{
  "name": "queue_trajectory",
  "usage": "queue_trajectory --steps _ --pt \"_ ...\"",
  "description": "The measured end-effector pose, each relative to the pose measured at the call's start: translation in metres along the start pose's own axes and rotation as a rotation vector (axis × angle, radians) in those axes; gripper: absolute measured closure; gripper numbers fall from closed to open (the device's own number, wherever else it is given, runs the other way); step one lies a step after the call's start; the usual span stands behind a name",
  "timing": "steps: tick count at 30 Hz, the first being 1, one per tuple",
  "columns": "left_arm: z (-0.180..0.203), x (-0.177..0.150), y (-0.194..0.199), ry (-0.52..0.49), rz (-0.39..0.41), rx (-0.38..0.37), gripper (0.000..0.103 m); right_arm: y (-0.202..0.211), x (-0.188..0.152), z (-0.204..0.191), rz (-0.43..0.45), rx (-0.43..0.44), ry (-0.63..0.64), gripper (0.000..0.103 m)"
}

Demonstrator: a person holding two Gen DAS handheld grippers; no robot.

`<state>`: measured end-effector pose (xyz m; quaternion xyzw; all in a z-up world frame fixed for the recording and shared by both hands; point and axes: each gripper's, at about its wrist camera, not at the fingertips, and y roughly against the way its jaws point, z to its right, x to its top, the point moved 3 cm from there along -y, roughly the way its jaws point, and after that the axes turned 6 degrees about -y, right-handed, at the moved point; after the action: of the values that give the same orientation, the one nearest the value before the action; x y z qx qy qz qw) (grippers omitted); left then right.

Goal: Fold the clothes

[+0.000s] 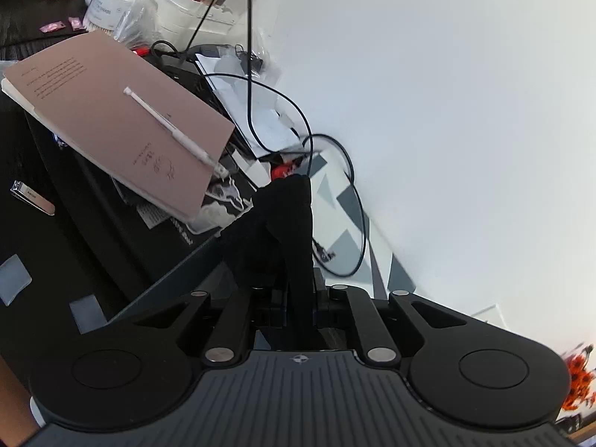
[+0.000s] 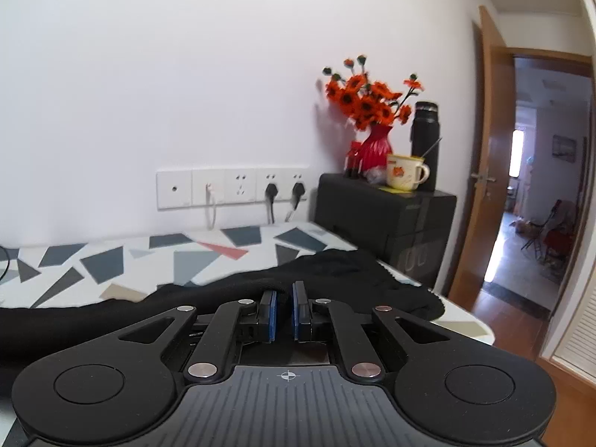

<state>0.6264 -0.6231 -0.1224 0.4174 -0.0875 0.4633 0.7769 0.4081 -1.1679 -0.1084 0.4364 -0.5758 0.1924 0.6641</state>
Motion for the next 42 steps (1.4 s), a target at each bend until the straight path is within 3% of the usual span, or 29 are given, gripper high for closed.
queue_trajectory --steps 7,8,12,17,22,29,34,38,42 --pt "-0.018 -0.006 -0.010 0.024 -0.045 0.082 0.093 -0.001 -0.059 0.024 -0.321 0.080 -0.101 0.093" --pt "-0.021 -0.007 -0.011 0.032 -0.050 0.092 0.093 0.000 -0.061 0.028 -0.336 0.091 -0.119 0.086" --pt "-0.029 -0.007 -0.013 0.053 -0.055 0.109 0.092 0.003 -0.059 0.044 -0.352 0.136 -0.182 0.068" --pt "-0.031 -0.010 -0.010 0.064 -0.046 0.121 0.092 0.001 -0.050 0.056 -0.369 0.206 -0.330 0.068" --pt "-0.038 -0.013 -0.008 0.082 -0.048 0.147 0.092 0.003 -0.057 0.077 -0.406 0.199 -0.431 0.067" --pt "-0.039 -0.016 -0.008 0.070 -0.049 0.173 0.092 -0.019 -0.082 0.096 -0.504 0.274 -0.831 0.064" --pt "-0.038 -0.016 -0.008 0.066 -0.052 0.180 0.092 -0.031 -0.106 0.099 -0.529 0.243 -1.003 0.064" --pt "-0.039 -0.016 -0.008 0.063 -0.054 0.183 0.092 -0.029 -0.098 0.096 -0.472 0.275 -0.967 0.065" --pt "-0.039 -0.016 -0.008 0.063 -0.056 0.187 0.092 -0.037 -0.100 0.096 -0.478 0.268 -0.986 0.065"
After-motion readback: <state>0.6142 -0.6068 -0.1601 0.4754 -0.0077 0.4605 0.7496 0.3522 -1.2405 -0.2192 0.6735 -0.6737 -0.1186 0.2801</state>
